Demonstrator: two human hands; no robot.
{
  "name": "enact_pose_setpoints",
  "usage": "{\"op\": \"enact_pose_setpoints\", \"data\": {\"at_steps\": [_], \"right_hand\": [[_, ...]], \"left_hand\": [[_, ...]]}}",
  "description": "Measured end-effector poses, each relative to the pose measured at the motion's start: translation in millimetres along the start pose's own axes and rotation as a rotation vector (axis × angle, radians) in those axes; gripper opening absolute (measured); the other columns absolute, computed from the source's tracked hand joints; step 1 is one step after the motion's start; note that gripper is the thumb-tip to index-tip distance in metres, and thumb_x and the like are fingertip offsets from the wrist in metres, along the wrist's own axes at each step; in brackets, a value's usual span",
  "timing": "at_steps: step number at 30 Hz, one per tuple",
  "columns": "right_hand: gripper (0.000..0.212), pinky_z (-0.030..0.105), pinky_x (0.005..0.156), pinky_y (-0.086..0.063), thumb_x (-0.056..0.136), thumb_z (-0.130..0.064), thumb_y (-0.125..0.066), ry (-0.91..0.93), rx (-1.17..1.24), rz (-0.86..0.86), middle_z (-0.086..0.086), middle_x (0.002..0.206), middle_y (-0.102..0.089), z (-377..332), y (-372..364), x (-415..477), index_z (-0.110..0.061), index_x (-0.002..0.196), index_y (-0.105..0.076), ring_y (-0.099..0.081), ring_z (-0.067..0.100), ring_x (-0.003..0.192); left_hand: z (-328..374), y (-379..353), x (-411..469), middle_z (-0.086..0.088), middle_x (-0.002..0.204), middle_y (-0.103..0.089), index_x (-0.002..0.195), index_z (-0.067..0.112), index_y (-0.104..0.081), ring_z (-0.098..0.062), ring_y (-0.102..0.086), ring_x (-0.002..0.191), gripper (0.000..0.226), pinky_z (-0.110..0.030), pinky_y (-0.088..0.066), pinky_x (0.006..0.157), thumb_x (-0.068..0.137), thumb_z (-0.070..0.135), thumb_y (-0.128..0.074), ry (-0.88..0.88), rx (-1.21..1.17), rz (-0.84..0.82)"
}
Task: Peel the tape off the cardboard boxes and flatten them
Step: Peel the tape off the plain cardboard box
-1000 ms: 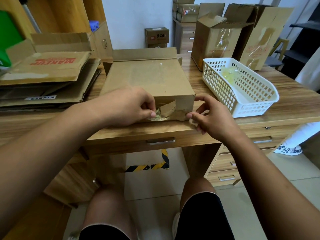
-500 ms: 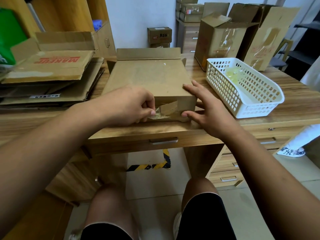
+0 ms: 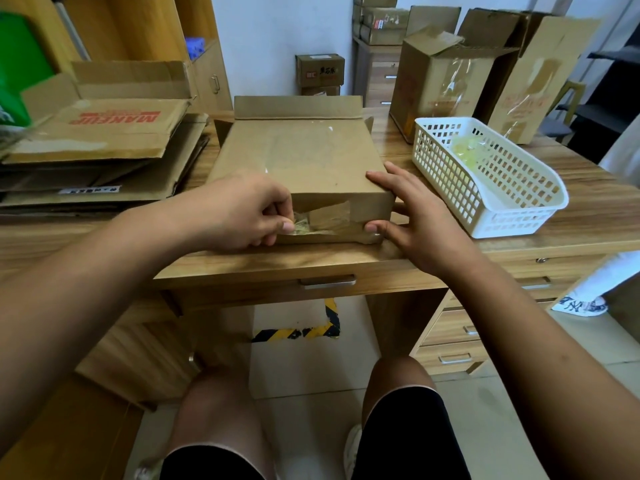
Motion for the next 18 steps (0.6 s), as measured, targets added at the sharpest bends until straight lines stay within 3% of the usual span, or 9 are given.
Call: {"op": "enact_pose_setpoints", "data": {"at_steps": [9,13,18], "right_hand": [[0.071,-0.005,0.096,-0.032,0.089,-0.016,-0.076,-0.021,-0.020,-0.026,-0.002,0.164,-0.025,-1.1,-0.8,2.0,-0.028,0.151,-0.045,-0.037,-0.011,0.123],[0.071,-0.003,0.100,-0.029,0.088,-0.015,-0.076,-0.015,-0.037,-0.019,-0.002,0.164,-0.026,-1.4,-0.4,2.9,-0.027,0.151,-0.045,-0.031,-0.018,0.122],[0.071,-0.006,0.096,-0.029,0.088,-0.015,-0.076,-0.010,-0.060,-0.012,-0.002,0.163,-0.027,-1.3,-0.7,3.7,-0.028,0.150,-0.045,-0.030,-0.015,0.126]], "left_hand": [[-24.8,2.7,-13.1,0.005,0.074,-0.069,0.093,0.031,-0.065,-0.005,-0.065,0.066,0.003,-0.024,-0.054,0.063,0.094,0.033,-0.063,0.019,-0.052,-0.011],[-35.9,8.1,-19.4,0.005,0.073,-0.070,0.092,0.031,-0.065,0.000,-0.064,0.065,0.002,-0.020,-0.049,0.058,0.093,0.031,-0.064,0.020,-0.057,0.001],[-52.7,16.8,-31.0,0.005,0.073,-0.070,0.092,0.031,-0.065,-0.001,-0.064,0.064,0.001,-0.020,-0.049,0.056,0.092,0.032,-0.064,0.021,-0.052,0.021]]}}
Point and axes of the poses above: each hand's wrist, its own x-axis towards the middle knuckle, its own y-axis out of the back of the hand, z = x × y, the point moved 8 cm from there along x, towards the middle knuckle
